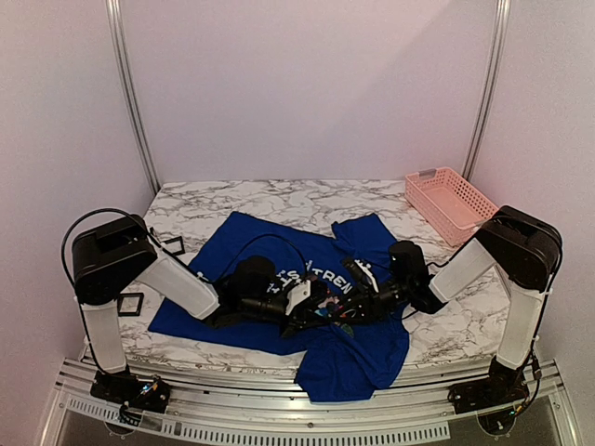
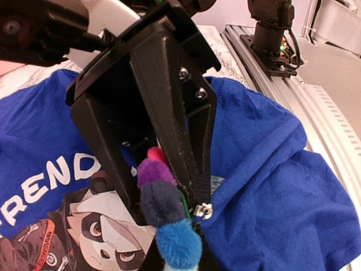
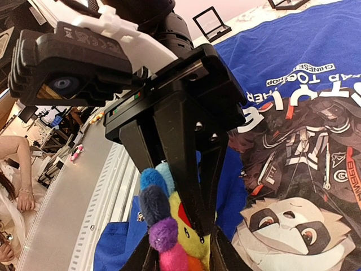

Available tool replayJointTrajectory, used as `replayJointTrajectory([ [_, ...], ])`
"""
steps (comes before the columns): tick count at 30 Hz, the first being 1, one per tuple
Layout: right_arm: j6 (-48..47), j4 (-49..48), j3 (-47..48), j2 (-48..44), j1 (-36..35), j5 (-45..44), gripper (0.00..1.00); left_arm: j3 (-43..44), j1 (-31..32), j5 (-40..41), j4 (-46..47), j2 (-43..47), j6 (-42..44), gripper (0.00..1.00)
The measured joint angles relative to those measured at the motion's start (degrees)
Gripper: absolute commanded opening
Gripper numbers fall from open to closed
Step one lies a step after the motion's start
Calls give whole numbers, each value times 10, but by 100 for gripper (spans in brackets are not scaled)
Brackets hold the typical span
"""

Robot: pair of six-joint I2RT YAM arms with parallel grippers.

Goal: Pin the brooch onto the clothing
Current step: Pin the clothing with brooches onto the flattened clothing.

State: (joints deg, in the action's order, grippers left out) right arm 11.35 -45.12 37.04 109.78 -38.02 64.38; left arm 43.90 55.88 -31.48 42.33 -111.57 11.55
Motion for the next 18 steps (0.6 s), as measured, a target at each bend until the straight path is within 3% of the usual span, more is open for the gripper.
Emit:
replayJointTrajectory([
  [18, -28, -3, 1, 0, -2, -6, 6, 0, 0, 0, -5, 0, -20, 9],
])
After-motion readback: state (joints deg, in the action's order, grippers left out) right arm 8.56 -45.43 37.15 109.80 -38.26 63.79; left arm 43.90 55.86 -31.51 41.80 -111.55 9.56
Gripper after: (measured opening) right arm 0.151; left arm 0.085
